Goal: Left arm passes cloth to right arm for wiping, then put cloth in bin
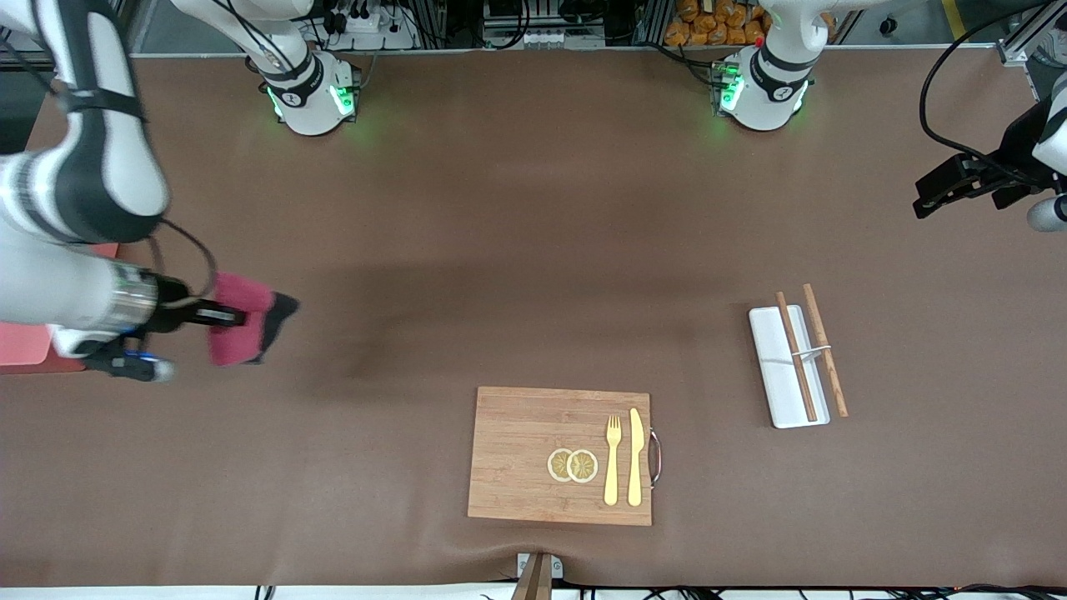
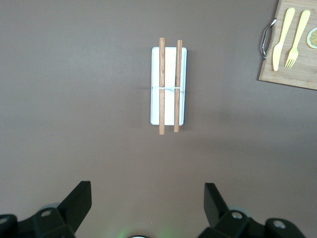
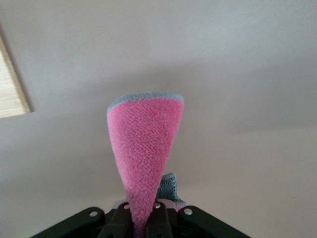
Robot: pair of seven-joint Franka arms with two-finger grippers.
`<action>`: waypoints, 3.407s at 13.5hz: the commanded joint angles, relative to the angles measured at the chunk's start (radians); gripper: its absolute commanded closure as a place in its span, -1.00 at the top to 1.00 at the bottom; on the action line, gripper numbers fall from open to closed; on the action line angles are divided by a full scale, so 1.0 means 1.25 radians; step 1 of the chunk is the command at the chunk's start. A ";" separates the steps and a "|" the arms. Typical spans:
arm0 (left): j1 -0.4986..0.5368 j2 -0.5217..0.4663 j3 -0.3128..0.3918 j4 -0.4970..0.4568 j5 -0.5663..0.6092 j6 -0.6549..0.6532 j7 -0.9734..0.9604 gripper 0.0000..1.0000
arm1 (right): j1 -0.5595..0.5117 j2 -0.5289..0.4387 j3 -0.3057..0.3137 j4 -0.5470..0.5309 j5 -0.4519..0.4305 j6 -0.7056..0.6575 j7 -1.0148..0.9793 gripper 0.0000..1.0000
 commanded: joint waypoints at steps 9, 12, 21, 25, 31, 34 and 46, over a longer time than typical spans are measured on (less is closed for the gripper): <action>-0.002 -0.024 -0.001 -0.019 -0.013 -0.009 -0.003 1.00 | -0.411 0.065 0.013 0.083 -0.213 0.043 -0.707 -1.00; -0.002 -0.024 -0.002 -0.022 -0.013 -0.009 -0.003 1.00 | -0.508 0.107 0.013 0.083 -0.232 0.152 -0.838 -1.00; -0.002 -0.016 -0.013 -0.020 -0.013 -0.009 -0.004 1.00 | -0.618 0.263 0.016 0.080 -0.203 0.343 -1.014 1.00; 0.000 -0.015 -0.013 -0.020 -0.013 -0.010 -0.004 1.00 | -0.613 0.255 0.016 0.079 -0.189 0.333 -1.009 1.00; 0.002 -0.015 -0.012 -0.020 -0.011 -0.011 -0.001 1.00 | -0.512 0.142 0.020 0.080 -0.197 0.153 -0.802 1.00; 0.004 -0.015 -0.011 -0.019 -0.011 -0.011 0.007 1.00 | -0.426 0.065 0.020 0.078 -0.199 0.049 -0.682 1.00; 0.004 -0.019 -0.006 -0.017 -0.010 -0.021 0.009 1.00 | -0.038 -0.145 0.026 0.079 -0.061 -0.198 -0.044 1.00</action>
